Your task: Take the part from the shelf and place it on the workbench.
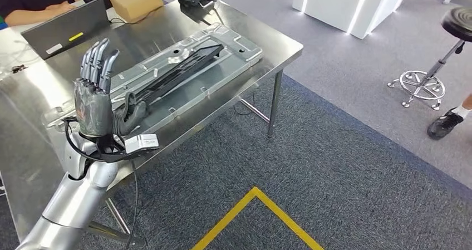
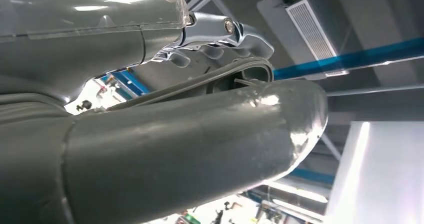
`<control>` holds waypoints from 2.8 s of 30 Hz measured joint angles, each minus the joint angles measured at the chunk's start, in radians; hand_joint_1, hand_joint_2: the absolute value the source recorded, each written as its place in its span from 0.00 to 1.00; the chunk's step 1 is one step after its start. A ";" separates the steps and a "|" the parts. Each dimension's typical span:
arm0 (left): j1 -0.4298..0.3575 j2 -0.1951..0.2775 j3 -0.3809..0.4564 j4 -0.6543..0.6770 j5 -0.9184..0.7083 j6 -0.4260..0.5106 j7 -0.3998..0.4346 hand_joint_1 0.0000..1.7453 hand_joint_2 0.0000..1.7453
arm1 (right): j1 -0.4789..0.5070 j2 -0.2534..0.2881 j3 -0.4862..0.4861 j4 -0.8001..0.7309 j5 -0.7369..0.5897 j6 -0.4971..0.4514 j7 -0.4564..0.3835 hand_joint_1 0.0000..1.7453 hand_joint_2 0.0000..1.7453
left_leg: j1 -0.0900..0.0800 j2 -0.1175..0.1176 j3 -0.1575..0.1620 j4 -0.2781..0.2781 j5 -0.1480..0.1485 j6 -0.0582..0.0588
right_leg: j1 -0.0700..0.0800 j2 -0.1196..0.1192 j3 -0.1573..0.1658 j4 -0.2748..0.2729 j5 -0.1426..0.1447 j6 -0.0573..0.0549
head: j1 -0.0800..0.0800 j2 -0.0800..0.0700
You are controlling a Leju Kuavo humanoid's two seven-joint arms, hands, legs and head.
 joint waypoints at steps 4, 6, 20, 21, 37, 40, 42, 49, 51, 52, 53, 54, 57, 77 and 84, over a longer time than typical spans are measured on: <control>0.012 -0.006 0.018 -0.007 0.003 0.004 -0.009 0.00 0.00 | 0.001 -0.002 0.000 0.000 0.000 0.000 0.002 0.00 0.00 | -0.008 -0.040 -0.091 0.223 -0.132 0.012 | 0.017 0.031 -0.007 -0.001 0.007 -0.020 | 0.000 0.000; 0.021 -0.009 0.023 -0.007 0.003 0.005 -0.010 0.00 0.00 | 0.002 -0.001 0.000 0.000 0.000 0.000 0.002 0.00 0.00 | -0.020 -0.048 -0.108 0.272 -0.138 0.029 | 0.029 0.052 -0.009 -0.001 0.009 -0.025 | 0.000 0.000; 0.029 -0.028 0.039 -0.025 0.023 0.007 -0.026 0.00 0.00 | 0.001 -0.001 0.000 0.002 -0.014 0.008 0.011 0.00 0.00 | -0.041 -0.034 0.049 -0.044 -0.004 0.090 | 0.024 0.030 -0.121 0.215 -0.093 0.019 | 0.001 0.000; 0.030 -0.028 0.039 -0.025 0.023 0.007 -0.025 0.00 0.00 | 0.001 -0.001 0.000 0.002 -0.015 0.008 0.012 0.00 0.00 | -0.041 -0.021 0.048 -0.042 -0.005 0.089 | 0.022 0.025 -0.127 0.227 -0.089 0.023 | 0.001 0.000; 0.042 -0.031 0.041 -0.040 0.061 0.008 -0.025 0.00 0.00 | 0.001 -0.009 -0.009 0.001 -0.022 0.014 0.014 0.00 0.00 | -0.027 -0.049 -0.063 0.237 -0.142 0.025 | 0.024 0.064 0.003 -0.044 0.039 -0.033 | 0.001 0.000; 0.045 -0.031 0.041 -0.056 0.114 0.005 -0.035 0.00 0.00 | 0.001 -0.009 -0.012 0.002 -0.022 0.014 0.014 0.00 0.00 | -0.014 -0.104 0.024 0.058 -0.053 0.023 | 0.022 0.101 -0.003 -0.030 0.038 -0.023 | 0.001 0.000; 0.050 -0.031 0.042 -0.072 0.152 -0.003 -0.045 0.00 0.00 | 0.000 -0.009 -0.015 0.002 -0.022 0.014 0.013 0.00 0.00 | -0.011 -0.147 0.052 -0.007 -0.039 0.028 | 0.020 0.124 -0.015 -0.025 0.042 -0.008 | 0.001 0.000; 0.087 -0.038 0.043 -0.157 0.311 -0.076 -0.096 0.00 0.00 | 0.004 -0.009 -0.023 0.002 -0.024 0.007 0.014 0.00 0.00 | -0.022 -0.060 0.057 -0.032 -0.022 0.078 | 0.020 0.042 -0.106 0.137 -0.044 0.023 | 0.004 0.000; 0.111 -0.040 0.043 -0.184 0.359 -0.100 -0.112 0.00 0.00 | 0.005 -0.009 -0.024 0.002 -0.024 0.006 0.014 0.00 0.00 | -0.028 -0.027 0.055 -0.031 -0.023 0.080 | 0.019 0.026 -0.145 0.231 -0.079 0.025 | 0.004 0.000; 0.121 -0.041 0.043 -0.197 0.386 -0.112 -0.119 0.00 0.00 | 0.006 -0.009 -0.024 0.002 -0.023 0.006 0.014 0.00 0.00 | -0.030 -0.012 0.054 -0.030 -0.024 0.081 | 0.019 0.023 -0.140 0.230 -0.071 0.024 | 0.004 0.000; 0.130 -0.043 0.043 -0.210 0.416 -0.125 -0.125 0.00 0.00 | 0.007 -0.009 -0.024 0.002 -0.022 0.004 0.013 0.00 0.00 | -0.032 0.002 0.055 -0.030 -0.025 0.080 | 0.020 0.018 -0.113 0.190 -0.048 0.022 | 0.004 0.000; 0.137 -0.044 0.043 -0.223 0.447 -0.137 -0.129 0.00 0.00 | 0.007 -0.009 -0.024 0.002 -0.021 0.003 0.011 0.00 0.00 | -0.033 0.014 0.056 -0.030 -0.027 0.079 | 0.022 0.004 -0.071 0.123 -0.020 0.017 | 0.004 0.000; 0.155 -0.047 0.043 -0.253 0.511 -0.163 -0.140 0.00 0.00 | 0.007 -0.009 -0.024 0.002 -0.018 0.000 0.007 0.00 0.00 | -0.039 0.043 0.060 -0.028 -0.033 0.068 | 0.038 -0.039 0.012 -0.026 0.015 -0.002 | 0.003 0.000; 0.345 -0.054 0.075 -0.356 0.921 -0.397 -0.191 0.00 0.00 | 0.021 -0.001 -0.044 0.002 -0.035 -0.018 0.001 0.00 0.00 | -0.020 -0.086 0.063 -0.029 -0.032 0.067 | 0.024 0.115 -0.021 0.001 0.010 0.011 | 0.003 0.000; 0.472 -0.058 0.077 -0.327 1.166 -0.630 -0.076 0.00 0.00 | 0.023 0.000 -0.054 0.002 -0.039 -0.025 0.001 0.00 0.00 | -0.029 0.015 0.065 -0.034 -0.037 0.080 | 0.022 0.011 -0.081 0.159 -0.055 0.018 | 0.004 0.000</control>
